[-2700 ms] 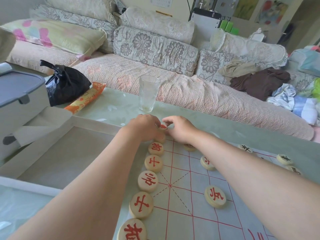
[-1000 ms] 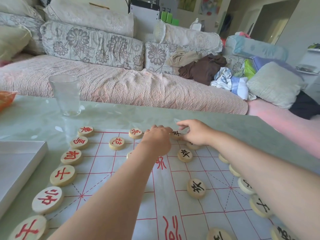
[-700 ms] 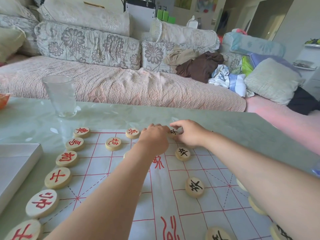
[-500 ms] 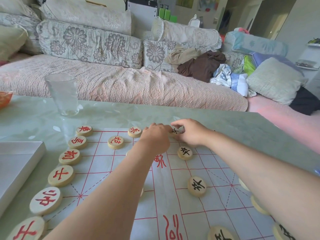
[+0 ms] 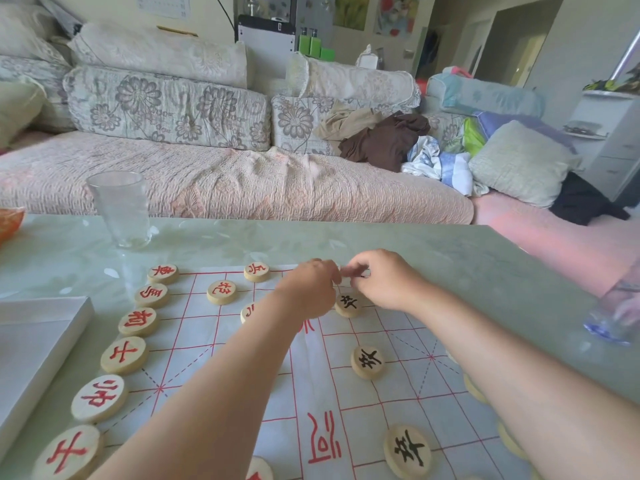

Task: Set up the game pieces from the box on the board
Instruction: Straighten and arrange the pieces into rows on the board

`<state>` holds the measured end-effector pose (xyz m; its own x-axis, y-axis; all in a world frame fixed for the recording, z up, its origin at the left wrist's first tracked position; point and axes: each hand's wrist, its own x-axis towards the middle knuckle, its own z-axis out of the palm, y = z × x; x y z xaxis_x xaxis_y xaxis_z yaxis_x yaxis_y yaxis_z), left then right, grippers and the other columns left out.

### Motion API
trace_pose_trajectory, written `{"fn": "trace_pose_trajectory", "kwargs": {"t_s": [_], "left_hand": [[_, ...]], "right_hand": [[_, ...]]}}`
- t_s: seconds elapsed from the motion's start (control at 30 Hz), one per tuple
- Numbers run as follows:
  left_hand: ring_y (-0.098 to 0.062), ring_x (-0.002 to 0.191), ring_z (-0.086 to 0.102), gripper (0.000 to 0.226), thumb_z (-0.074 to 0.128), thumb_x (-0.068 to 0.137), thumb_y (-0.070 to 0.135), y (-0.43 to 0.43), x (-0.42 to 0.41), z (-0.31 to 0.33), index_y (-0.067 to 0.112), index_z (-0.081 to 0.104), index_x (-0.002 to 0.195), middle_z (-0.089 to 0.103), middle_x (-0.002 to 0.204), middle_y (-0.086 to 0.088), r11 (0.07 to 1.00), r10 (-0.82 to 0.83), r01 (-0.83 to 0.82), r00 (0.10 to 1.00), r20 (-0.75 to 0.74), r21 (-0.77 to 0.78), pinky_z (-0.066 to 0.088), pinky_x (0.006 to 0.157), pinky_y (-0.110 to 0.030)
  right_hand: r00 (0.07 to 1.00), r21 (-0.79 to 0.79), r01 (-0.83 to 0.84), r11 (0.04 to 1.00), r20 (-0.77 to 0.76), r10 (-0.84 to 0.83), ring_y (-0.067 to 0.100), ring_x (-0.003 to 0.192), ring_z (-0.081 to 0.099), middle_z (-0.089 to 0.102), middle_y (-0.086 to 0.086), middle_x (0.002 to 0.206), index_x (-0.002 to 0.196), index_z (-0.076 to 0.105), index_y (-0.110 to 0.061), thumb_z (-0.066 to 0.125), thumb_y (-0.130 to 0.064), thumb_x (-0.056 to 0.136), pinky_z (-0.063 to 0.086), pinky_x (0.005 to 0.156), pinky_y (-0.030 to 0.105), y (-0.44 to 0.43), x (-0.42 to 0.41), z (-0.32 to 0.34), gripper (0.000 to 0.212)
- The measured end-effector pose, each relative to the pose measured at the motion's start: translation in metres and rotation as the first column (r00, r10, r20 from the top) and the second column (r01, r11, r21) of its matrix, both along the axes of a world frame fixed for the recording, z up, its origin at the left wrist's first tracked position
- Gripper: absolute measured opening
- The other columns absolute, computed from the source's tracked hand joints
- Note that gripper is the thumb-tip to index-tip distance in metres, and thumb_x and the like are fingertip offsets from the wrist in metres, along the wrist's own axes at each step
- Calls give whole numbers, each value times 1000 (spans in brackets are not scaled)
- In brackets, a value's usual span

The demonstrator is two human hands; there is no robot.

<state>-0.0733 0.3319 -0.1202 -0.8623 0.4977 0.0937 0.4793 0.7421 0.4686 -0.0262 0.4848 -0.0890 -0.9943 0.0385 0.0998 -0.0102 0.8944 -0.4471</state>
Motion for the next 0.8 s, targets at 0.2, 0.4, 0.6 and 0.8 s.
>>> {"fn": "trace_pose_trajectory", "kwargs": {"t_s": [0.2,0.4,0.6,0.8], "left_hand": [[-12,100,56,38,50,87,16,-9,9,4,32,60,121,62,112,13,997,-42,47,996,72,-61,43,81,-21],[-10,93,57,38,62,83,17,-18,8,6,30,61,120,64,109,13,996,-83,85,992,93,-21,44,79,-19],[-7,85,60,30,75,74,21,-21,8,2,31,64,101,60,95,22,991,-122,115,988,92,73,47,71,-18],[0,76,57,20,79,73,26,-21,9,3,32,68,89,56,80,25,989,-134,127,987,92,76,41,61,-13]], "right_hand": [[983,95,-3,995,182,-14,11,99,62,65,-12,107,113,68,-32,78,-48,73,53,89,32,-2,19,-4,44],[975,14,-60,998,215,56,10,106,61,66,-13,113,119,67,-31,82,-33,76,53,91,30,2,14,-10,46],[978,4,-48,999,205,46,7,103,62,67,-14,110,127,64,-27,88,-34,68,51,90,25,8,14,-12,64],[969,30,-121,992,222,111,4,89,59,65,-17,96,117,71,-28,84,-32,74,43,71,17,4,14,-11,45]]}}
